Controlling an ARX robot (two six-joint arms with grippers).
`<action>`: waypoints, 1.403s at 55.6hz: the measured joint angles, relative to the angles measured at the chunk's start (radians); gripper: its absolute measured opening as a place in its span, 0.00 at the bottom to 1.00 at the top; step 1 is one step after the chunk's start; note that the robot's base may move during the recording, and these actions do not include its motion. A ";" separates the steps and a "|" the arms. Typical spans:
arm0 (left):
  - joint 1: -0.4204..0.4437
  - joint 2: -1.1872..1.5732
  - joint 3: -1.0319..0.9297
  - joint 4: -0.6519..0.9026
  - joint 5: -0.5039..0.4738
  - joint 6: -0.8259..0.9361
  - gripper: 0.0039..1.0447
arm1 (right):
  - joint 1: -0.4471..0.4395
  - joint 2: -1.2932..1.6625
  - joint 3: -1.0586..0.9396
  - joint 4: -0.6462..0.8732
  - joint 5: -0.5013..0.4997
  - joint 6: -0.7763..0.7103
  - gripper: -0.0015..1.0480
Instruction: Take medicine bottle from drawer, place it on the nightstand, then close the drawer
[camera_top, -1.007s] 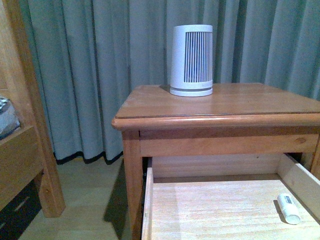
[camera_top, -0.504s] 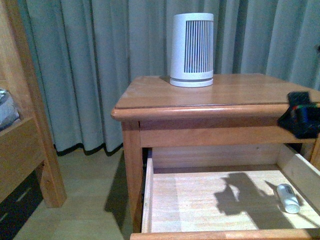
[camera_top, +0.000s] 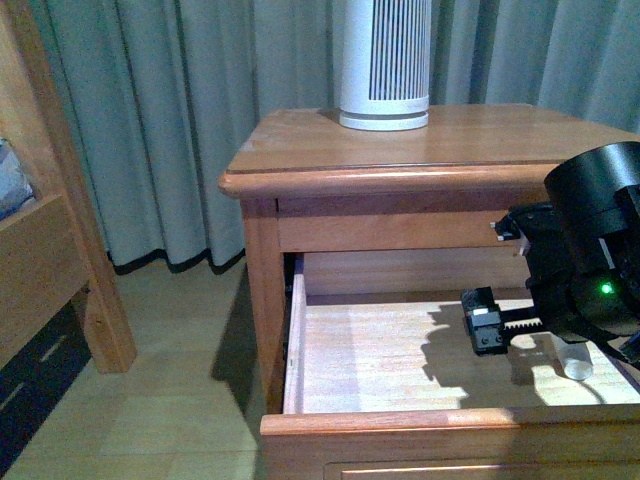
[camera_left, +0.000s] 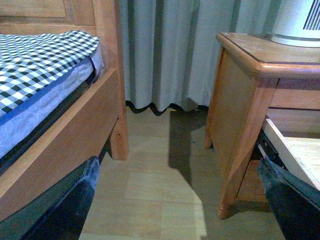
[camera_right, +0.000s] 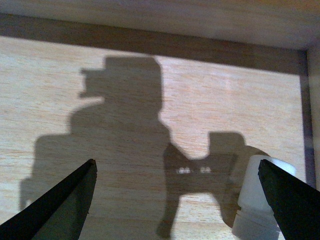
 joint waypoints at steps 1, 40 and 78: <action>0.000 0.000 0.000 0.000 0.000 0.000 0.94 | 0.000 0.000 -0.001 0.013 0.011 0.001 0.93; 0.000 0.000 0.000 0.000 0.000 0.000 0.94 | -0.006 0.046 -0.035 0.010 0.066 0.129 0.93; 0.000 0.000 0.000 0.000 0.000 0.000 0.94 | 0.020 0.086 -0.039 0.048 0.104 0.122 0.29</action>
